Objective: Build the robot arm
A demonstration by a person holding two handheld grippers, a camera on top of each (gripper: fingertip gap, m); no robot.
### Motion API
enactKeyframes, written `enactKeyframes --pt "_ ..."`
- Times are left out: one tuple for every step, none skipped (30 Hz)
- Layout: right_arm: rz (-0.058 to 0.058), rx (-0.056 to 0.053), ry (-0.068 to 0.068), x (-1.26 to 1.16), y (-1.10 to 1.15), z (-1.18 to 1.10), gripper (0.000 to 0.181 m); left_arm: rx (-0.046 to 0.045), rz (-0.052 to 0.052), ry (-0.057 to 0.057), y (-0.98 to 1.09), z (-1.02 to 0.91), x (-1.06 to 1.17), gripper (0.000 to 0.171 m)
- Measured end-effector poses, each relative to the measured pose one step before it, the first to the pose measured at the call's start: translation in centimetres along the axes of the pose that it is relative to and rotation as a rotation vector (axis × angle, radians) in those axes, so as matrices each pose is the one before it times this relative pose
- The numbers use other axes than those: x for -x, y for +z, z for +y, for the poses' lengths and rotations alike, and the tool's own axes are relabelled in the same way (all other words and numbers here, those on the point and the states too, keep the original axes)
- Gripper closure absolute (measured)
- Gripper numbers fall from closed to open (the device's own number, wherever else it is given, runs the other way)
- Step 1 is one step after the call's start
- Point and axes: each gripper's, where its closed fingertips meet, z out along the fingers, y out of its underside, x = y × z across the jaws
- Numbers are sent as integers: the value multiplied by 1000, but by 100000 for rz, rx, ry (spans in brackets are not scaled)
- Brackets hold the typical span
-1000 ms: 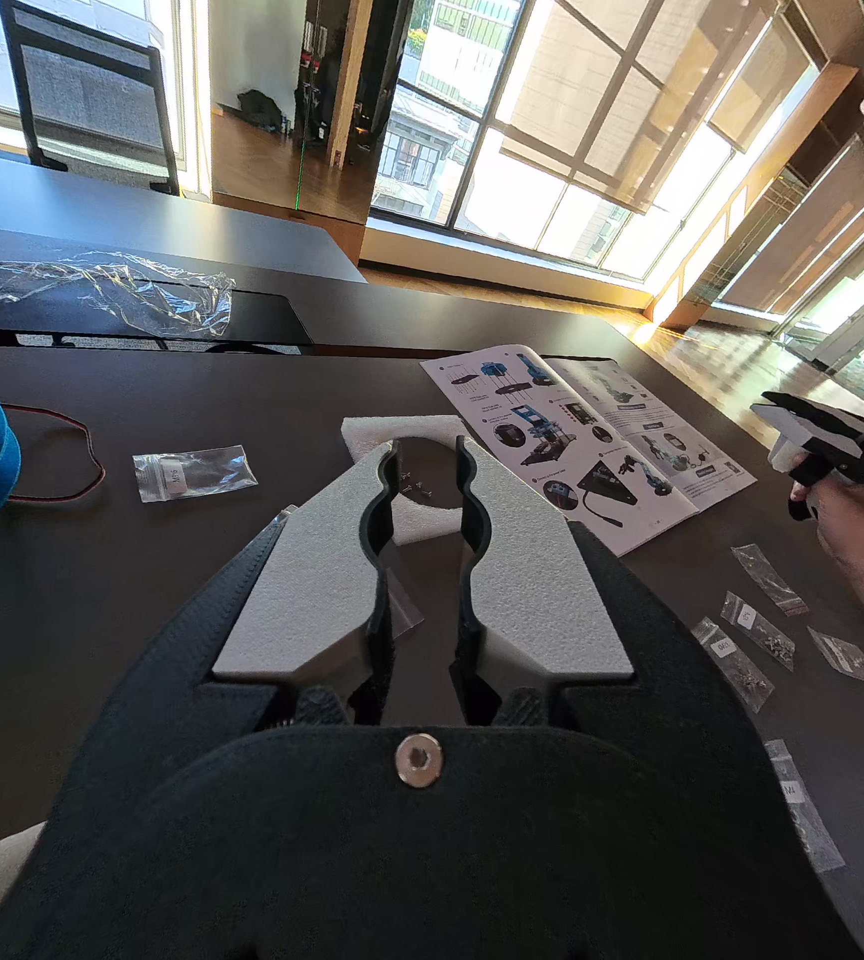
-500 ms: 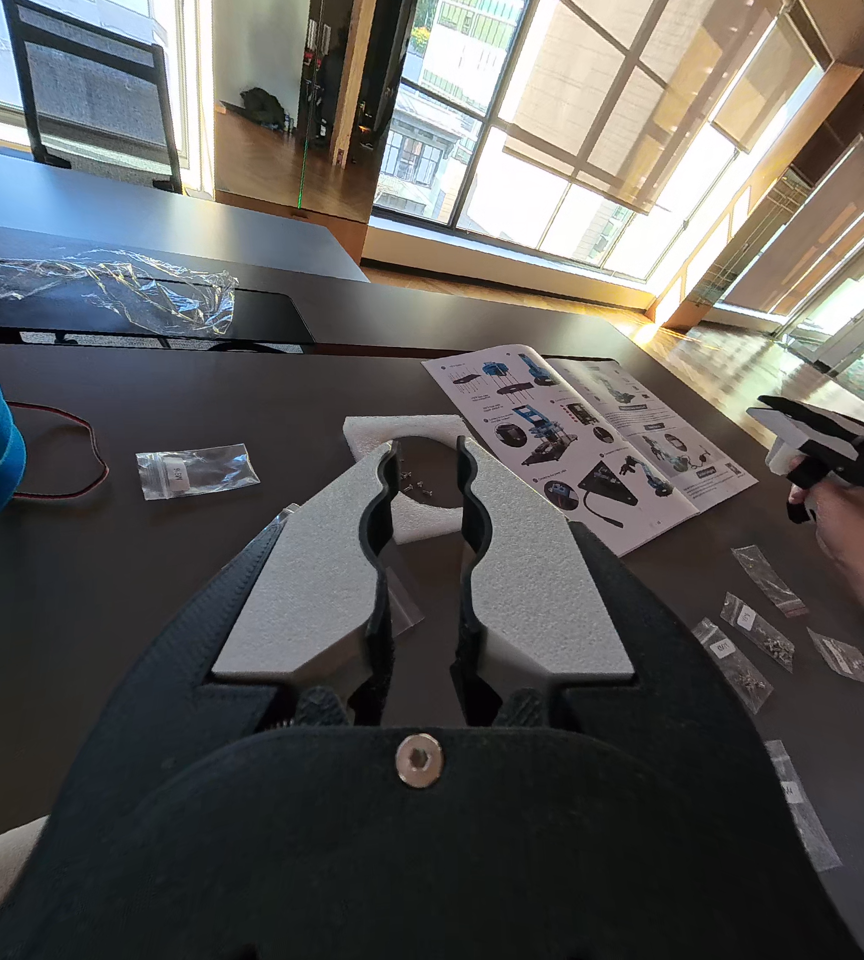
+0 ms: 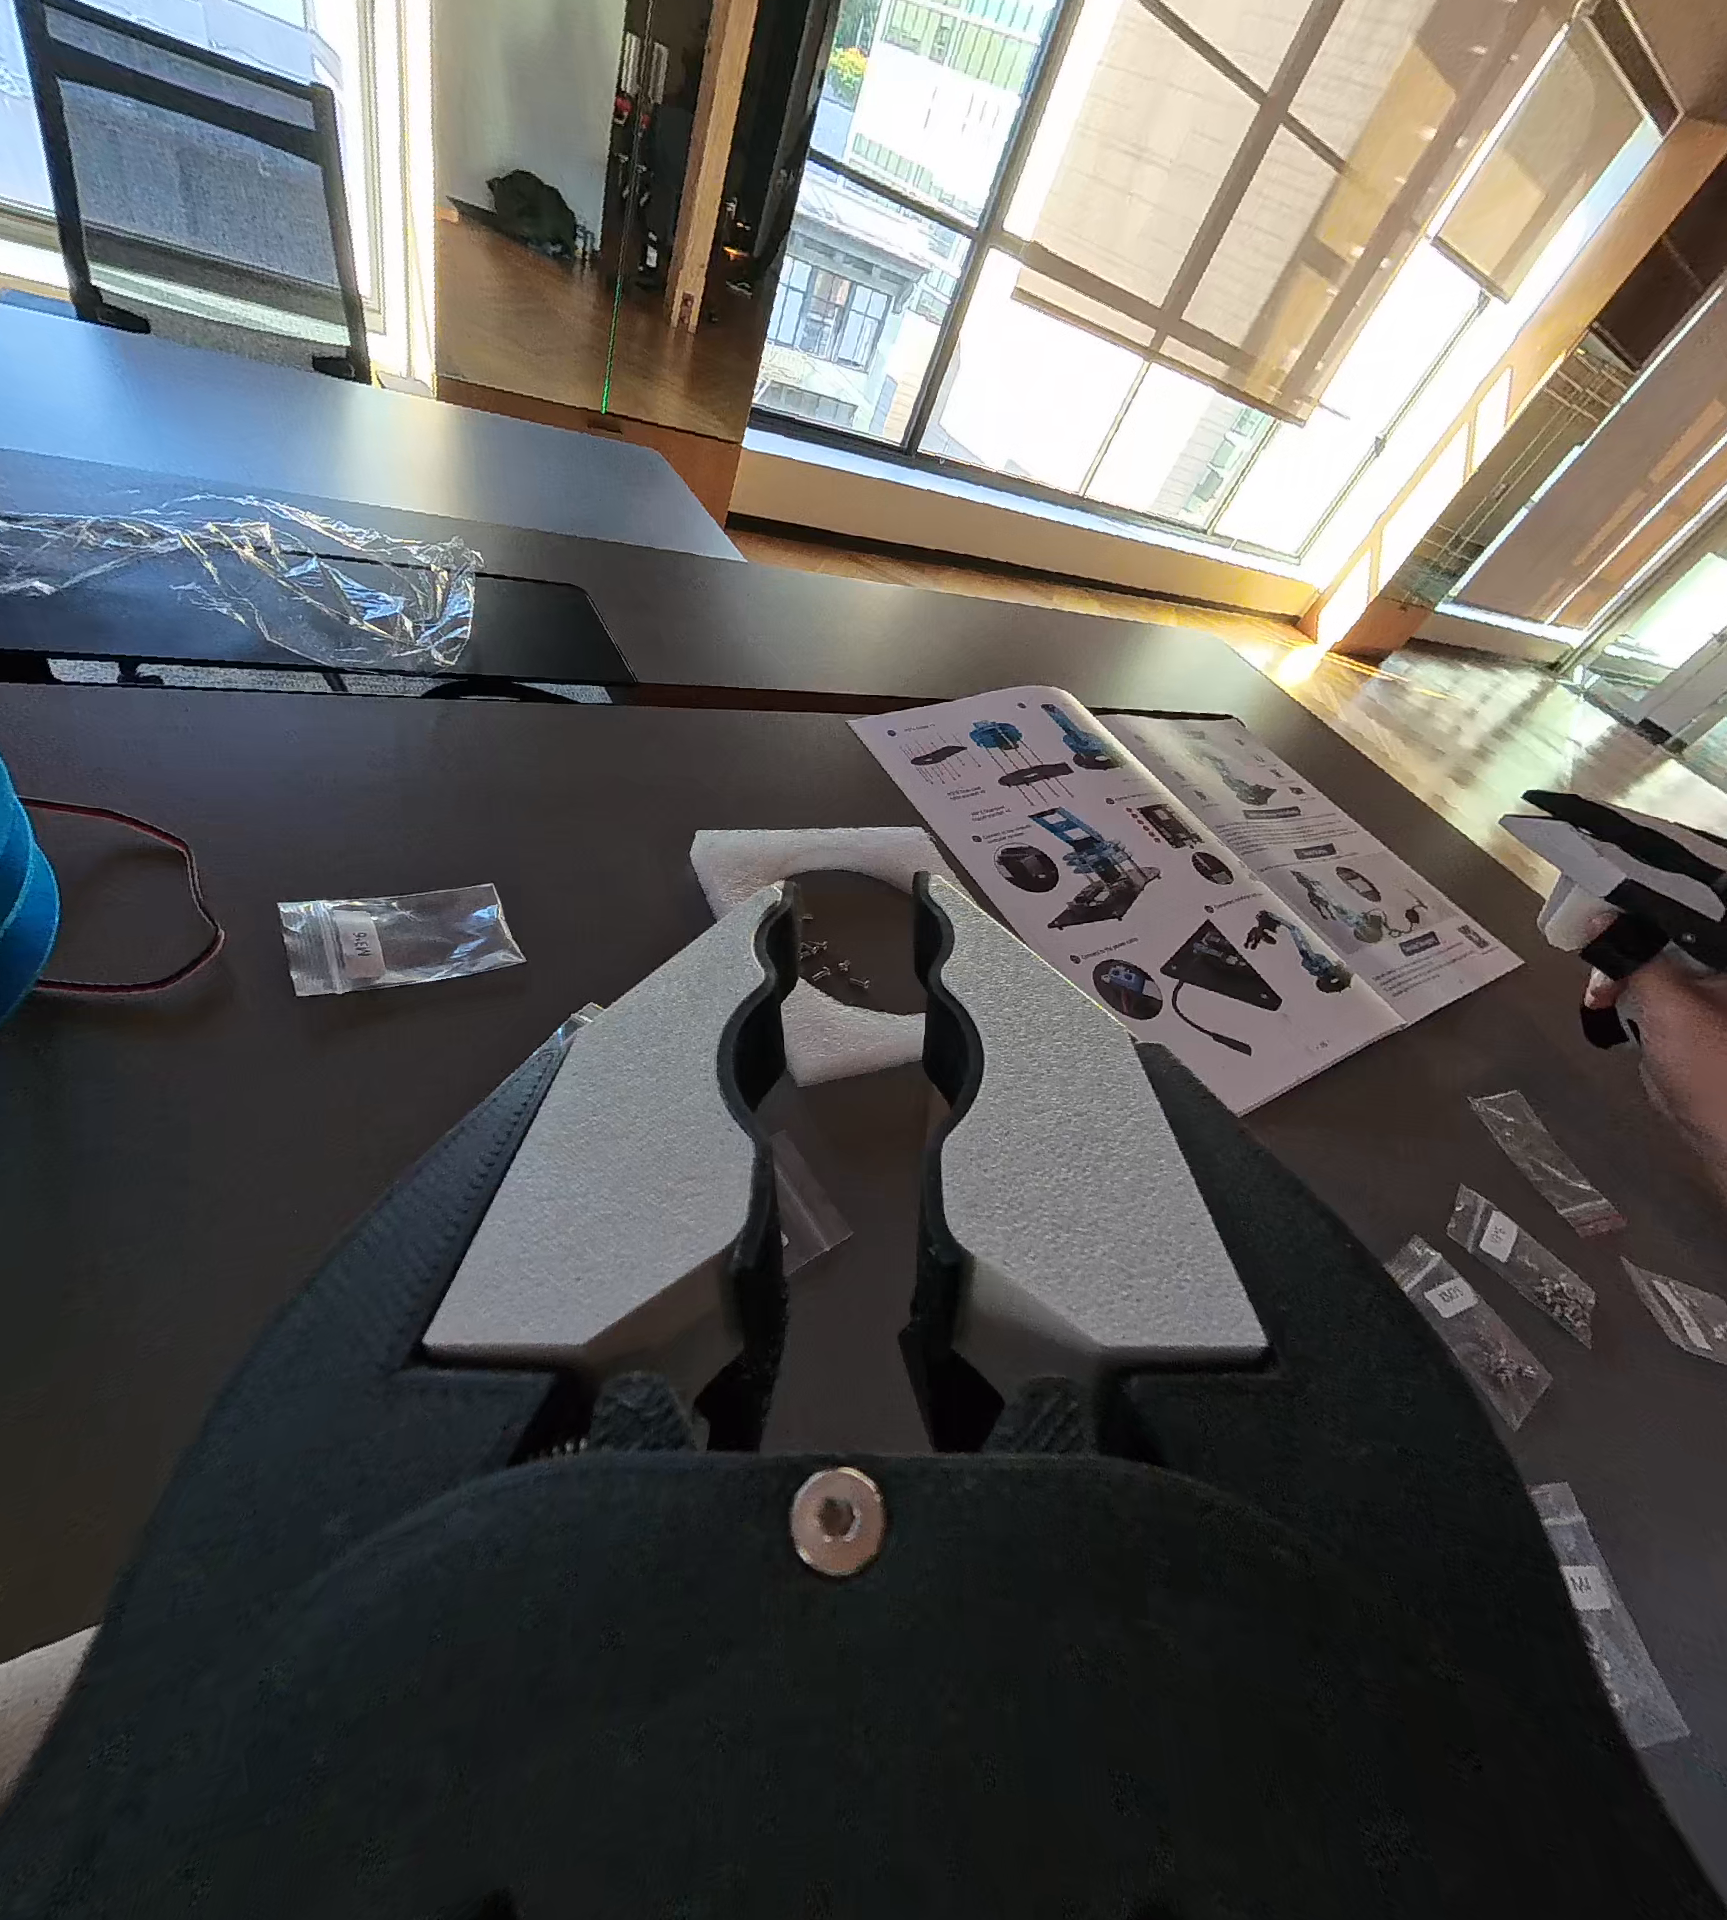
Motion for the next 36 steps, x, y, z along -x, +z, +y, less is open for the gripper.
enactKeyframes --pt "47 -76 72 -23 -11 -24 154 -104 -50 11 -16 -19 4 152" --pt "-18 -128 112 -8 -6 -22 154 -67 -33 58 -16 -21 -7 152" --pt "-3 -10 71 -11 -14 4 154 -12 -33 91 -4 -5 -5 152" --pt "-24 58 43 -6 3 10 154 -3 -74 103 -5 -4 1 152" --pt "-170 100 122 25 22 13 154 9 -33 65 -4 7 -4 152" --pt "-282 230 137 63 29 44 154 74 87 2 26 26 -13 152" --pt "-226 256 -54 50 41 55 154 221 176 -38 49 57 -17 152" --pt "-49 150 -258 38 24 36 154 376 211 -22 52 77 -24 151" --pt "31 82 -310 11 25 19 154 324 186 52 42 69 -36 151" --pt "199 95 -362 -23 12 24 154 93 116 134 26 10 -47 150" --pt "256 133 -383 -60 3 37 154 -26 83 249 -12 -31 -58 150" --pt "249 130 -258 -81 -5 35 153 -94 88 435 -30 -49 -98 149" --pt "166 10 162 -89 -31 5 153 -223 11 700 -26 -73 -109 149" --pt "-156 -336 546 -46 -46 -63 153 -316 -51 919 -39 -78 -131 149" --pt "-309 -642 741 -20 -81 -150 153 -315 13 1036 -14 -54 -158 149" --pt "-295 -954 748 3 -107 -227 153 -157 55 1092 23 -28 -177 149" --pt "-467 -1025 561 65 -99 -251 153 14 -72 1140 47 10 -165 149" --pt "-593 -792 253 138 -84 -230 153 113 -277 1147 66 62 -112 149" --pt "-732 -488 -83 190 -58 -174 153 313 -320 1023 106 114 -65 150" --pt "-886 -375 -423 270 -41 -149 153 611 -228 724 125 159 -39 150" --pt "-797 -294 -652 308 -5 -126 153 771 -79 357 137 196 -10 150" --pt "-1053 -76 -821 377 17 -91 153 802 110 41 149 204 -15 150" --pt "-1183 331 -1228 432 54 -37 153 736 221 -178 146 201 -26 149" --pt "-914 499 -1713 404 61 -32 153 511 248 -255 113 155 -20 149" --pt "-955 591 -2172 419 73 -9 153 271 170 -193 96 110 -15 149" --pt "-838 791 -2563 397 92 49 153 207 -80 -6 66 78 32 149" --pt "-521 1012 -2580 318 123 145 153 287 -398 185 53 78 96 149" --pt "-522 1086 -2151 301 135 211 154 369 -505 237 40 79 120 149" --pt "-924 905 -1352 317 158 223 154 369 -364 86 22 66 112 149" --pt "-1391 -24 -462 347 136 130 155 251 -133 -171 2 45 67 149" --pt "-1248 -557 409 259 104 73 156 141 -21 -408 -32 -4 40 149" --pt "-1073 -202 1215 148 119 128 156 -2 -124 -613 -86 -51 45 149" --pt "-848 244 1724 39 105 195 156 -500 -166 -636 -134 -137 33 149" --pt "-526 133 1758 -55 70 189 156 -1048 -187 -397 -150 -213 20 150" --pt "-234 -163 1798 -149 34 128 156 -1058 -524 -51 -107 -182 86 150" --pt "-63 -142 2129 -208 18 113 157 -498 -999 323 -59 -70 201 150"
